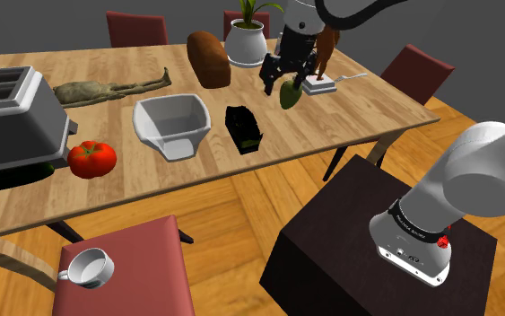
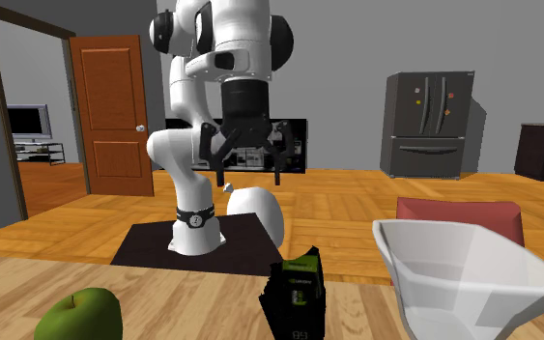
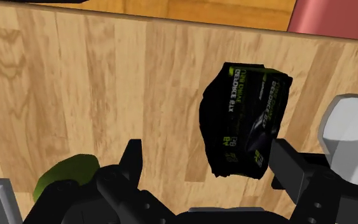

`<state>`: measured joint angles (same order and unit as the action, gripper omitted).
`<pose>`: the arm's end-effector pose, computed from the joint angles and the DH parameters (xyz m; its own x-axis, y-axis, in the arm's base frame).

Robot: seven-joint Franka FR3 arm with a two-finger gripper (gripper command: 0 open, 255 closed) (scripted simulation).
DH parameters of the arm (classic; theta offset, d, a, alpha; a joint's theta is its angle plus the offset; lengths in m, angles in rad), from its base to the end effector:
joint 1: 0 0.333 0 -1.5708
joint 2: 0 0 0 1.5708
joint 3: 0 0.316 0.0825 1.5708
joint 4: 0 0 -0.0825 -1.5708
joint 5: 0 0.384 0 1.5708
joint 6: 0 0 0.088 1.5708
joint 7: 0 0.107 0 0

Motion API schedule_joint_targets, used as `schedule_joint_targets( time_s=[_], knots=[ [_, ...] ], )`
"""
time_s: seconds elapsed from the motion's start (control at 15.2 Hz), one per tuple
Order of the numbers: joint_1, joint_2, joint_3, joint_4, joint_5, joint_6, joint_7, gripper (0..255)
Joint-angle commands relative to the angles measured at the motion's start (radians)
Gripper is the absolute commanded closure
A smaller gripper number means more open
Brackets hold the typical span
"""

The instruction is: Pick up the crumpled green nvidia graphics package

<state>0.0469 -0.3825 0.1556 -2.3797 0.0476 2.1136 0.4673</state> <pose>0.4327 0.0945 0.4750 0.9507 -0.2909 0.1072 -0.2885 -0.9567 -0.0377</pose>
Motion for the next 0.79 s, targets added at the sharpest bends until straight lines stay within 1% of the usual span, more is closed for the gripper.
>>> schedule_joint_targets(
  time_s=[0.0,0.33,0.66,0.73],
  knots=[
    [0.004,0.071,0.023,0.027,0.002,0.042,0.039,0],
    [0.013,0.253,0.069,0.107,-0.013,0.134,0.134,0],
    [0.032,0.444,0.098,0.219,-0.054,0.202,0.234,0],
    [0.033,0.452,0.098,0.225,-0.055,0.204,0.238,0]
  ],
)
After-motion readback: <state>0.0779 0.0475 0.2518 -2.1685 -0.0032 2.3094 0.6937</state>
